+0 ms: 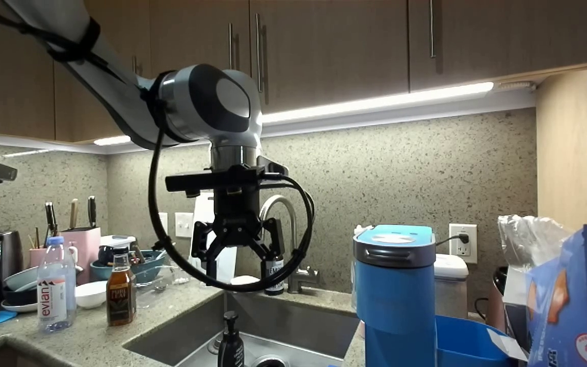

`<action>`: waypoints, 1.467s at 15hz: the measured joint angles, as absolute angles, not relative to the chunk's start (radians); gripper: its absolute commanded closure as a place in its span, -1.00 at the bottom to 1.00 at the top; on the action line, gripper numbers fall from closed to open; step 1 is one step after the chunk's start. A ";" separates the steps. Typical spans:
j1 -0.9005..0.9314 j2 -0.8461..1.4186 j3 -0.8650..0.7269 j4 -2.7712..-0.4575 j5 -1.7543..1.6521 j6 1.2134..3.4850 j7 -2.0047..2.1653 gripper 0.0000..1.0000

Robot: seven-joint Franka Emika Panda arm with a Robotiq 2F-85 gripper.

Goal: Open the tab

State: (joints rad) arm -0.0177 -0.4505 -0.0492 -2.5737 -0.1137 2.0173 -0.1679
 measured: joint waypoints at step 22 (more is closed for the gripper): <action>0.048 -0.237 -0.003 -2.461 -0.138 2.451 -0.216 -1.00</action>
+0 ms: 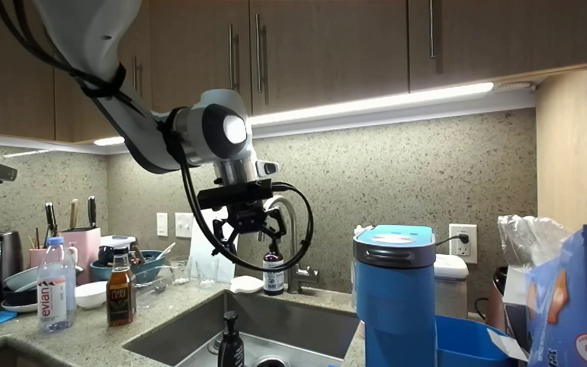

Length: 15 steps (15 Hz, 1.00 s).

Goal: Open the tab

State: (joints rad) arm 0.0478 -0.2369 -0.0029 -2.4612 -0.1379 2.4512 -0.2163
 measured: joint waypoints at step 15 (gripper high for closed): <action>0.039 0.211 -0.004 -2.035 -0.138 2.675 -0.216 -1.00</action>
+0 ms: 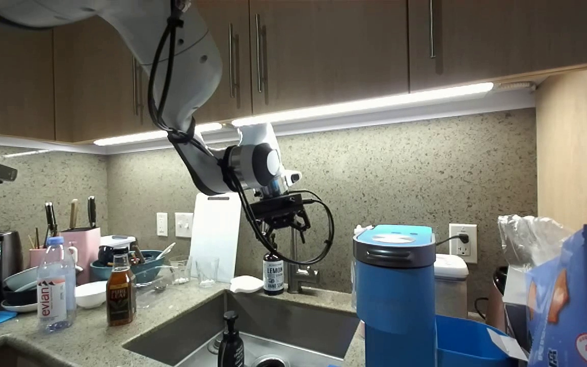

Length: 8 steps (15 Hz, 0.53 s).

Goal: Open the tab

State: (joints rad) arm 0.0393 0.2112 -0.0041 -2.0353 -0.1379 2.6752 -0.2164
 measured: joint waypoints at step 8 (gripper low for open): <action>0.027 0.231 -0.001 -2.028 -0.123 2.687 -0.216 -1.00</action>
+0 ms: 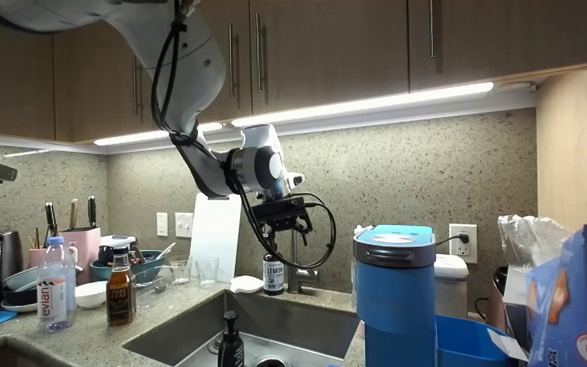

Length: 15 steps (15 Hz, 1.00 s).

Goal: Open the tab

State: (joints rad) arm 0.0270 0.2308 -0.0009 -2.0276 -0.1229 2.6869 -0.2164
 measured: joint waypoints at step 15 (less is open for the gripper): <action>-0.076 0.361 0.024 -1.954 -0.025 2.703 -0.281 -1.00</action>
State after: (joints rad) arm -0.0760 0.3610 0.0236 -1.9543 -0.0249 2.7028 -0.2813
